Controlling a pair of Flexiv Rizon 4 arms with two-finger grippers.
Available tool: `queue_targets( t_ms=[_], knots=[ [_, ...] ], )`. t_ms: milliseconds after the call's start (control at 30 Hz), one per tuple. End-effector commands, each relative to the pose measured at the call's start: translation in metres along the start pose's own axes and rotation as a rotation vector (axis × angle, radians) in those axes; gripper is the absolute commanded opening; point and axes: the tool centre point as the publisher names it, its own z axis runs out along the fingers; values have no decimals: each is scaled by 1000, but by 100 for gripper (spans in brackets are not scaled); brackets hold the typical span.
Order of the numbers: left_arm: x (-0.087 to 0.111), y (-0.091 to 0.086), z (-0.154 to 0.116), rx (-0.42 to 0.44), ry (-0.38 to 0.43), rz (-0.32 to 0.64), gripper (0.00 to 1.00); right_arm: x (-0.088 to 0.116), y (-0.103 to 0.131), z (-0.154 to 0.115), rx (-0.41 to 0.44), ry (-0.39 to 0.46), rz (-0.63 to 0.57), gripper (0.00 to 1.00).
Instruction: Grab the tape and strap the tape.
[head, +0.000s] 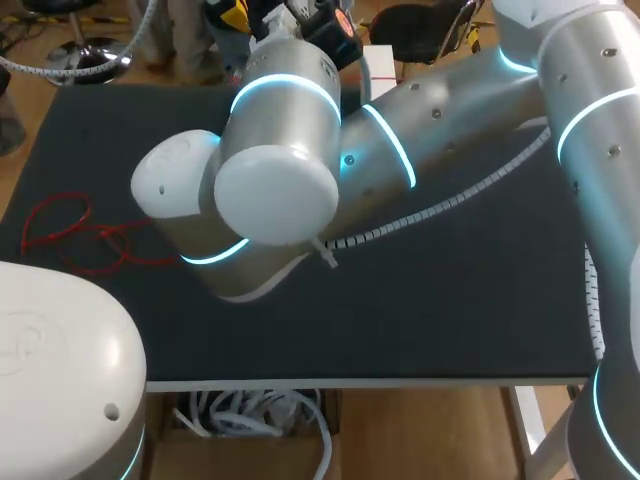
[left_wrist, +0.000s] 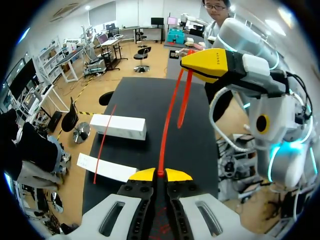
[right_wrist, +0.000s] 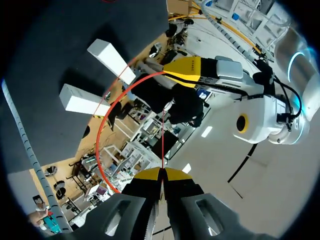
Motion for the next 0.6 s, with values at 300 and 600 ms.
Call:
queue_targets(
  t_ms=[300, 600],
  knots=[
    [0, -1, -1, -5, 2, -1, 0, -6, 22, 6, 13, -15, 5, 0],
    [0, -1, -1, -5, 2, -1, 0, -7, 30, 9, 8, -12, -6, 0]
  ],
)
